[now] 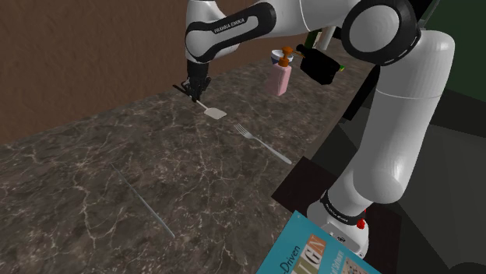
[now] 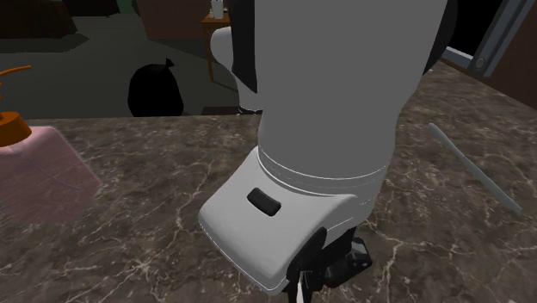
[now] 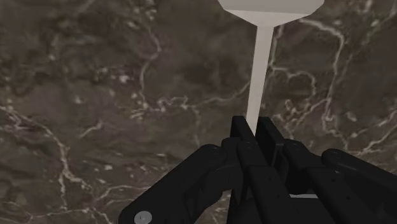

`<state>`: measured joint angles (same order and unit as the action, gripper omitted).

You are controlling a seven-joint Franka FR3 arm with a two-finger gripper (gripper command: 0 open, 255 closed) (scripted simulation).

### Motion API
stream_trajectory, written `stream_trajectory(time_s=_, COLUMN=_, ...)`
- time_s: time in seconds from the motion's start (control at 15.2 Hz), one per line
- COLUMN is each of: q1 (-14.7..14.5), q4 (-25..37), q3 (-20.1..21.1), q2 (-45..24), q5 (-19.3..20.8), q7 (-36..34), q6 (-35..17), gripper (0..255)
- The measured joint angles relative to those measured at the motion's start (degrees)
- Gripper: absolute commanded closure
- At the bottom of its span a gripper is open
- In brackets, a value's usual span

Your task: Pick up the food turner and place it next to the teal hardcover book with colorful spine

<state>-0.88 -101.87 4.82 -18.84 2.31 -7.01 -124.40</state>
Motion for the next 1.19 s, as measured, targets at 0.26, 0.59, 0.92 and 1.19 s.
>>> stream_trajectory(time_s=0.26, q1=-0.02, q4=1.41, q3=0.07, q2=1.05, q5=-0.12, q7=0.03, q6=2.43, gripper=255)
stream_trajectory(time_s=0.59, q1=0.05, q4=3.48, q3=0.11, q2=2.41, q5=-0.32, q7=0.23, q6=5.86, gripper=255)
stream_trajectory(time_s=0.92, q1=0.04, q4=6.28, q3=0.15, q2=3.12, q5=-0.42, q7=0.3, q6=9.36, gripper=255)
stream_trajectory(time_s=1.19, q1=0.05, q4=8.42, q3=0.18, q2=3.68, q5=-0.51, q7=0.4, q6=12.07, gripper=255)
